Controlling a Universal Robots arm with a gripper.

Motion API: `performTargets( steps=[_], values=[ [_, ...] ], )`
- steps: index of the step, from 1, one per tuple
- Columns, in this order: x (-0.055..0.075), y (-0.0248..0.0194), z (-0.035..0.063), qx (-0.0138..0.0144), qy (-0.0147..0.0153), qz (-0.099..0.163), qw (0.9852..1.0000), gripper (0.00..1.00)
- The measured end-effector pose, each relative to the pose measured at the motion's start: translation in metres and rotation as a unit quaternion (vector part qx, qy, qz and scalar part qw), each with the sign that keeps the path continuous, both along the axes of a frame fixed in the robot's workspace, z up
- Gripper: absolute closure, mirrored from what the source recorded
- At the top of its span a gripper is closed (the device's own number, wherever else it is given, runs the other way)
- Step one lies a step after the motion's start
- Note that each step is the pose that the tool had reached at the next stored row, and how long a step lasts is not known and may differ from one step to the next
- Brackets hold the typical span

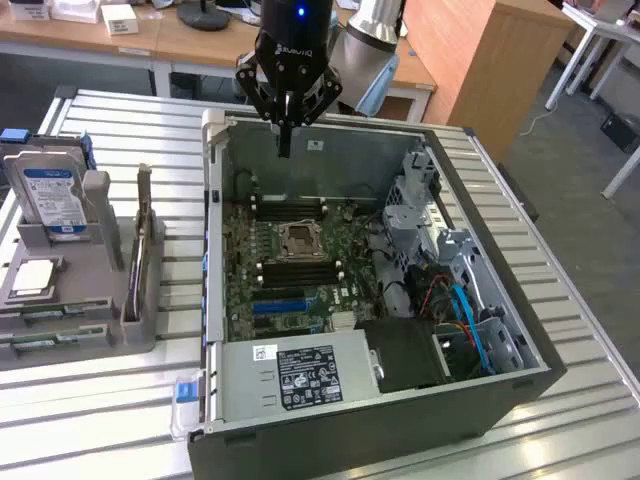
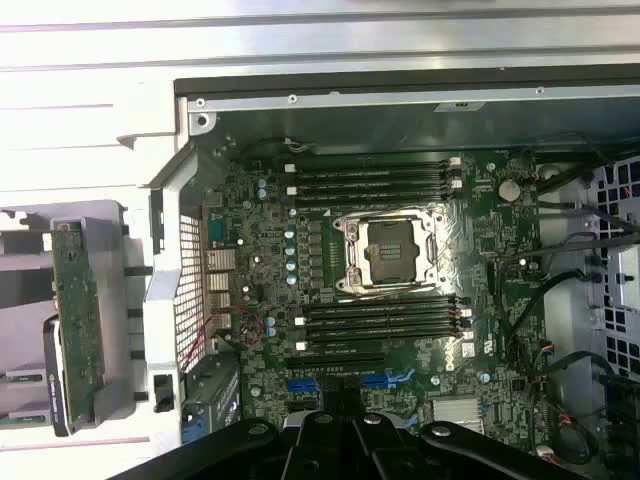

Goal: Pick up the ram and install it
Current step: 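Reach for the ram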

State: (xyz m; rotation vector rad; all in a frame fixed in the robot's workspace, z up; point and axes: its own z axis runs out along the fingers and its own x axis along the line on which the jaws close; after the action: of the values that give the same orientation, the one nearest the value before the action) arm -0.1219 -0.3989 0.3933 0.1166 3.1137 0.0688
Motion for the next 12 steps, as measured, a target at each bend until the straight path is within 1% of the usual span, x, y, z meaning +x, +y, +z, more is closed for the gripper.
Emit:
performTargets(
  steps=[12],
  values=[
    [-0.0009,0.0000,0.0000,0.0000,0.0000,0.000,1.0000,0.90]
  ],
)
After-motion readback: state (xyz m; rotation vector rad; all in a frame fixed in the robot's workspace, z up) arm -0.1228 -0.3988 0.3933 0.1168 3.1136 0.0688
